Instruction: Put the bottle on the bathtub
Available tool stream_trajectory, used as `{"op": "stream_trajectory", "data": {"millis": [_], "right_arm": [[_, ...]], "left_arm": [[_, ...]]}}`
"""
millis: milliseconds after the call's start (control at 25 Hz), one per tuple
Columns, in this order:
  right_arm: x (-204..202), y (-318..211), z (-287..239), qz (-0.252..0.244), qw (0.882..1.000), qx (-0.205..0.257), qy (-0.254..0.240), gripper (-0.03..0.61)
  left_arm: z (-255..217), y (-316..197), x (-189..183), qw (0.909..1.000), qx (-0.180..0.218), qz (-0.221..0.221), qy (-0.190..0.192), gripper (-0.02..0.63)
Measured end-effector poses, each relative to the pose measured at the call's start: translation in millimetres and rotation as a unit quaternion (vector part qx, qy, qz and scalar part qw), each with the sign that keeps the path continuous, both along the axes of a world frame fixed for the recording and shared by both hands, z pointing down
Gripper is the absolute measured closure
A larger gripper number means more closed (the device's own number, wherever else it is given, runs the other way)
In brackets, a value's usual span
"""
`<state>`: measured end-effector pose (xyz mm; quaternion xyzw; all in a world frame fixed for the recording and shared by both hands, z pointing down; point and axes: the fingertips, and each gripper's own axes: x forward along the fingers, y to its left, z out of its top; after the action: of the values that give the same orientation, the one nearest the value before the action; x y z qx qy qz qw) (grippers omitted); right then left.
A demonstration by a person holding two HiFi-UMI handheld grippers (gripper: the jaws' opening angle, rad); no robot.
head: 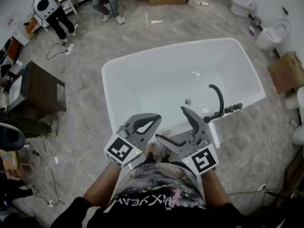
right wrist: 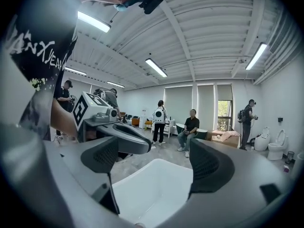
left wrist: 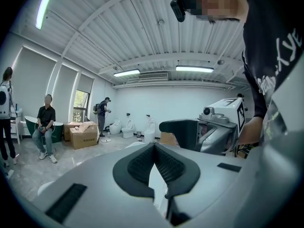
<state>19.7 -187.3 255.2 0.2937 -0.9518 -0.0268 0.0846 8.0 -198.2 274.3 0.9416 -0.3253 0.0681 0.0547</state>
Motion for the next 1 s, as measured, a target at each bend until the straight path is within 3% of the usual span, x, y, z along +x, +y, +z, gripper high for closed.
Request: {"op": "stream_trajectory", "data": {"millis": [240, 600, 1000], "right_arm": [[1, -5, -8, 0.007, 1.0, 0.007, -0.015, 0.196], [4, -6, -12, 0.015, 1.0, 0.02, -0.015, 0.56], [-4, -2, -12, -0.008, 1.0, 0.02, -0.014, 0.577]], "left_arm": [[-5, -7, 1, 1.0, 0.006, 0.001, 0.005, 0.603], [-8, -9, -1, 1.0, 0.005, -0.003, 0.002, 0.603], [-9, -12, -3, 1.0, 0.009, -0.004, -0.001, 0.603]]}}
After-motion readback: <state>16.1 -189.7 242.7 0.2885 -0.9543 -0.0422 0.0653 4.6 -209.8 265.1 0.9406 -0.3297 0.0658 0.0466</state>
